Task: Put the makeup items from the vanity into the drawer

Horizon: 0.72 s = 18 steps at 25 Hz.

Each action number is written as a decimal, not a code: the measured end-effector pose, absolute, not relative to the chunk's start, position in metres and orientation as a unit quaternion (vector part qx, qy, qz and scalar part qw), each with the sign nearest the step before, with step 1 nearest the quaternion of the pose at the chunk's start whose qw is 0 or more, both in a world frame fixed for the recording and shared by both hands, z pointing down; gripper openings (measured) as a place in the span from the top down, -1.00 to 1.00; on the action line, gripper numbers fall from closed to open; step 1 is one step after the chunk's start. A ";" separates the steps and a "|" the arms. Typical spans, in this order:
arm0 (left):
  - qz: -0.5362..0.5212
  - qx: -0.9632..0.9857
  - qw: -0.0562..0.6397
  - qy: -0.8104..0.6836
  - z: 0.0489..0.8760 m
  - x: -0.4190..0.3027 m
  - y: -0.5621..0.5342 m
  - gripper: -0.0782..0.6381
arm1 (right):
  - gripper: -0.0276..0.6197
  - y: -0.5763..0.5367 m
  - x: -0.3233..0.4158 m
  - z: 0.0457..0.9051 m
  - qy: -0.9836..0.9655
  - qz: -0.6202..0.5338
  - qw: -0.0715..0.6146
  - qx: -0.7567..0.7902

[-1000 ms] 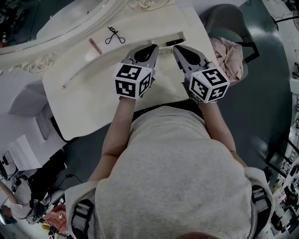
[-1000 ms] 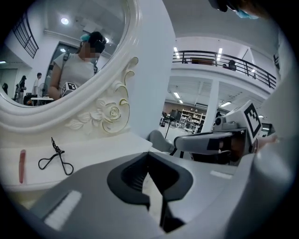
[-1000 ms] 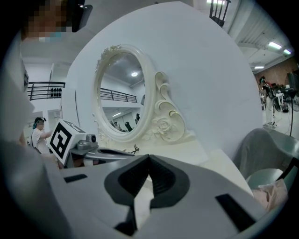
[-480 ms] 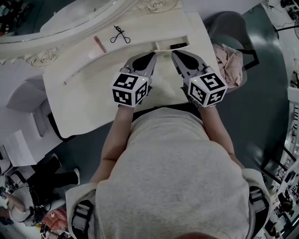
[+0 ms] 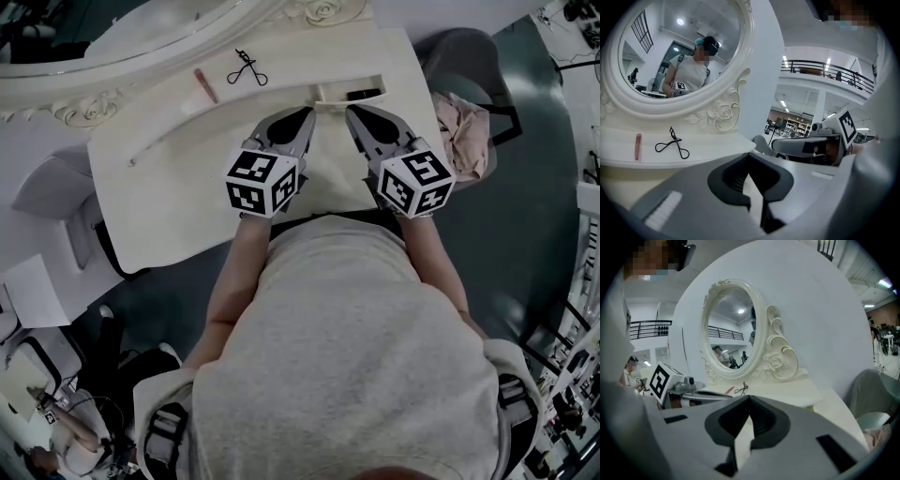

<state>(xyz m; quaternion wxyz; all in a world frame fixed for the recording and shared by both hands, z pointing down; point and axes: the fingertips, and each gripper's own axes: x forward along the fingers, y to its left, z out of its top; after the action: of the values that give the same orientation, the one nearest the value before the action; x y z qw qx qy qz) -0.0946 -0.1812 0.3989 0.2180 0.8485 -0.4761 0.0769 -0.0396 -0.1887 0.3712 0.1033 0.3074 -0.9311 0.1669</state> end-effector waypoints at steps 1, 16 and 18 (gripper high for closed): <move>0.077 0.849 0.219 -0.475 0.399 -0.094 -0.181 0.76 | 0.89 -0.189 -0.039 0.371 -0.931 0.169 0.102 0.309; 0.068 0.861 0.216 -0.456 0.400 -0.087 -0.178 0.76 | 0.89 -0.187 -0.041 0.376 -0.934 0.165 0.114 0.296; 0.072 0.861 0.218 -0.455 0.401 -0.087 -0.178 0.76 | 0.89 -0.187 -0.041 0.376 -0.934 0.166 0.113 0.297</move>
<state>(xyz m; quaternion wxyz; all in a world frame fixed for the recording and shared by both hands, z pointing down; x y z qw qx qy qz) -0.0869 -0.1778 0.4013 0.2177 0.8606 -0.4548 0.0717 -0.0409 -0.1871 0.3756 0.1135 0.2967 -0.9336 0.1656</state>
